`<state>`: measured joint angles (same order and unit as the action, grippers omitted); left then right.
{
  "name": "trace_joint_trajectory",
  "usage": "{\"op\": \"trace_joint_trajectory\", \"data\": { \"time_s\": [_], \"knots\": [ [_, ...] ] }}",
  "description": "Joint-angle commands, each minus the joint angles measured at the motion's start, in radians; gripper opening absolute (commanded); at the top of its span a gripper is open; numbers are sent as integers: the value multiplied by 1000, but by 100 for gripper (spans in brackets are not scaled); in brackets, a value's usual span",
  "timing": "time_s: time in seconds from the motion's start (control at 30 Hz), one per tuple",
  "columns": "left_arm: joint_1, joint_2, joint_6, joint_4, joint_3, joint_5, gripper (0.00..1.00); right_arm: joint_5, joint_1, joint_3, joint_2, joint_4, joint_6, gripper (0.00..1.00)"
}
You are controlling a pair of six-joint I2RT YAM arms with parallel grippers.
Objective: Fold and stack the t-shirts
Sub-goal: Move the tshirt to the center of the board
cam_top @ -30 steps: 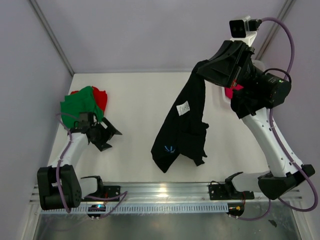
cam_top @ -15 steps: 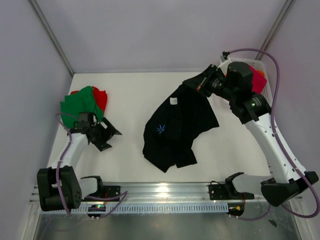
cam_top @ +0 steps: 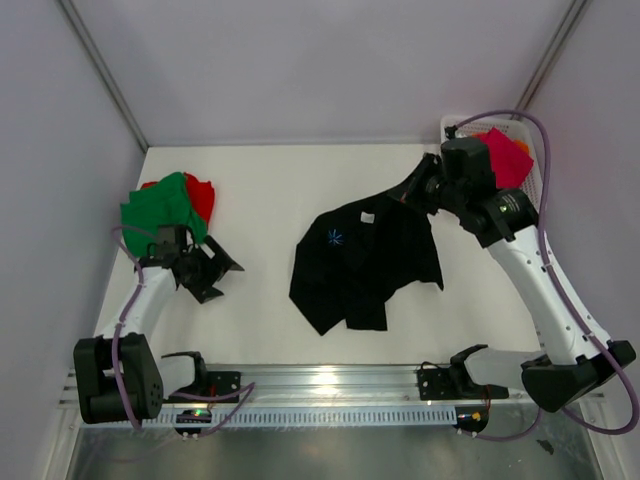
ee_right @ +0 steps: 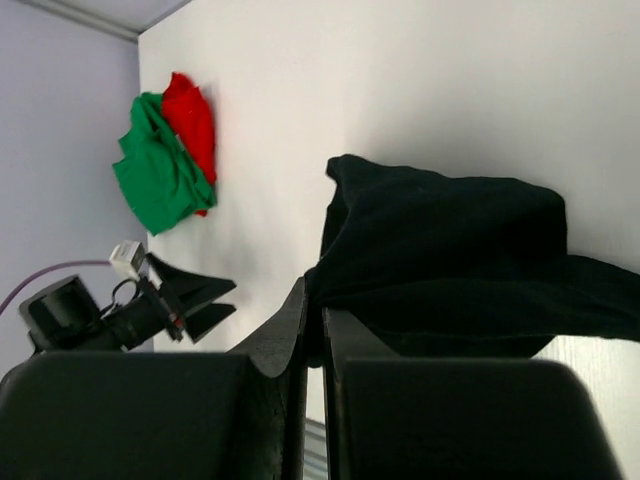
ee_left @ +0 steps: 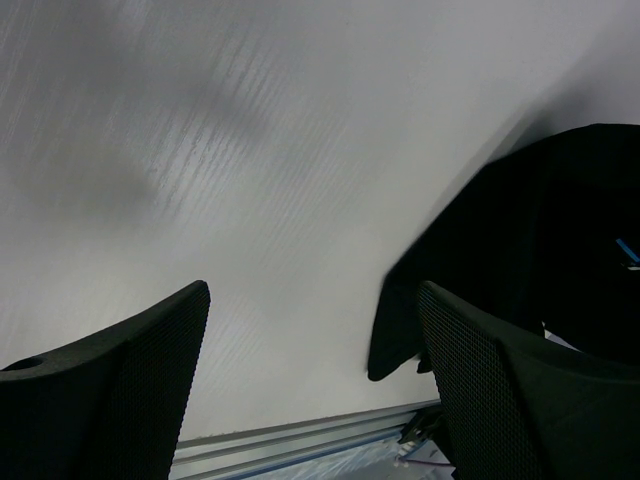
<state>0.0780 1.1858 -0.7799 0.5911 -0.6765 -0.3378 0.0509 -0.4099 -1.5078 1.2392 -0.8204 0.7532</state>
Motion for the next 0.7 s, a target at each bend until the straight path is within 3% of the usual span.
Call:
{"op": "trace_joint_trajectory", "data": {
  "time_s": [0.0,0.27,0.33,0.43,0.67],
  "knots": [
    [-1,-26,11,13,-17,-13,87,-140,2,-8,-7,-41,7,3],
    [0,-51,-1,21,-21,-6,87,-606,2,-8,-47,-390,362,3],
    [-1,-51,-9,19,-24,-4,87,-657,2,6,-50,-479,504,3],
    [-1,-52,-13,19,-28,-6,87,-694,2,37,-49,-520,580,3],
    [-1,-58,-18,27,-35,-17,87,-674,2,89,-32,-454,546,3]
  ]
}}
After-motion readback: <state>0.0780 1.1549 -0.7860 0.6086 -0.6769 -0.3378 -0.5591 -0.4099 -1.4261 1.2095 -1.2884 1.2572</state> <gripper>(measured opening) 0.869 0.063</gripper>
